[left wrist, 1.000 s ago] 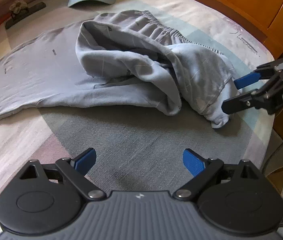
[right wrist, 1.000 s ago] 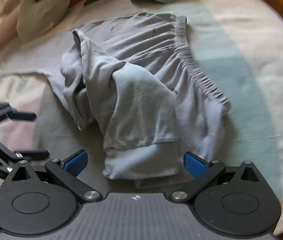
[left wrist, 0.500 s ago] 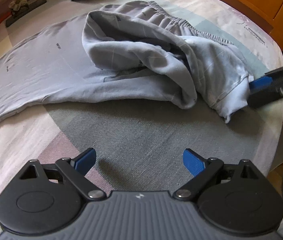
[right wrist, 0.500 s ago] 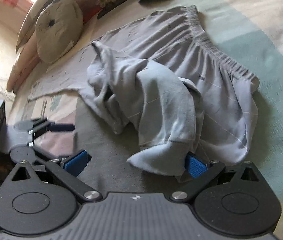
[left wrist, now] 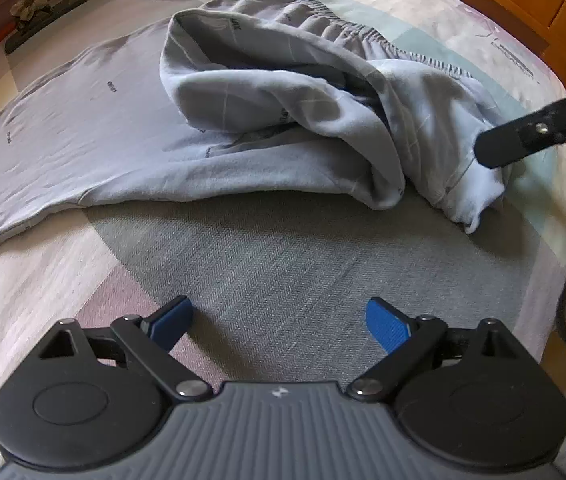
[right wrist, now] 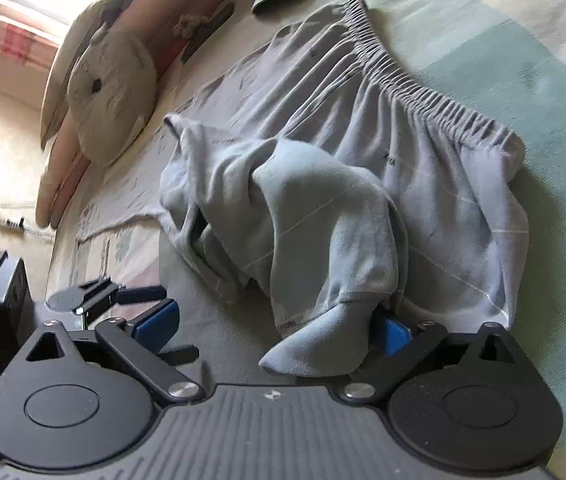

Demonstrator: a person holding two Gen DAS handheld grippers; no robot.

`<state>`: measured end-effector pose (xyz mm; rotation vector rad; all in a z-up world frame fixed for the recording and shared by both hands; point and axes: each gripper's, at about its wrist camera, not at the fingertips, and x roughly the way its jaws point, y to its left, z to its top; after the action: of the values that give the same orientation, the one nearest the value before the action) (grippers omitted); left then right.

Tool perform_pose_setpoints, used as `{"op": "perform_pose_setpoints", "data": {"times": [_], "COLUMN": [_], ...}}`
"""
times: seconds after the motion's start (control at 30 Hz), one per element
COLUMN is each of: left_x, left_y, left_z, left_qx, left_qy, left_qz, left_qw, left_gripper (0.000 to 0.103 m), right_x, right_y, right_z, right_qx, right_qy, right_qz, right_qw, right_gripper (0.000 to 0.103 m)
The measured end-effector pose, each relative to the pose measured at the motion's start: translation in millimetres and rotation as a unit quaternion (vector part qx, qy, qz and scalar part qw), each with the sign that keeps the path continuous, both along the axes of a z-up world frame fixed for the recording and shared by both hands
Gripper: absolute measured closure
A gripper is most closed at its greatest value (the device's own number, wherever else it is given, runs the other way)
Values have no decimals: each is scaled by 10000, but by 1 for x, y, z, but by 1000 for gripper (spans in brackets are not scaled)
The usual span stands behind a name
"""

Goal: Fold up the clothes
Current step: 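Grasp the folded sweatpants cuff with the right tool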

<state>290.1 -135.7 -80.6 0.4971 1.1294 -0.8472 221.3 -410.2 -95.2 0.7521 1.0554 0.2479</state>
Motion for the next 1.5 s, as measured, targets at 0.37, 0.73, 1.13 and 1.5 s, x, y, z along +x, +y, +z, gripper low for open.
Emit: {"op": "perform_pose_setpoints", "data": {"times": [0.37,0.73,1.13,1.5], "left_x": [-2,-4,-3,4], "left_y": [8,12,14,30], "left_z": [1,0,1,12], "left_qx": [-14,38,45,-33], "left_qy": [0,-74,-114,-137], "left_qz": [-13,-86,-104,9], "left_qw": [10000,9999,9999,9999], "left_gripper": [9,9,5,6], "right_x": [-6,10,-5,-25], "right_y": [-32,-21,-64,-42], "right_z": [18,19,-53,-27], "right_qx": [-498,-156,1100,1120], "right_qy": [-258,-216,26,387], "right_qz": [-322,512,-445,-837], "right_qw": [9979,9983,9929,9894], "right_gripper": [22,22,83,92]}}
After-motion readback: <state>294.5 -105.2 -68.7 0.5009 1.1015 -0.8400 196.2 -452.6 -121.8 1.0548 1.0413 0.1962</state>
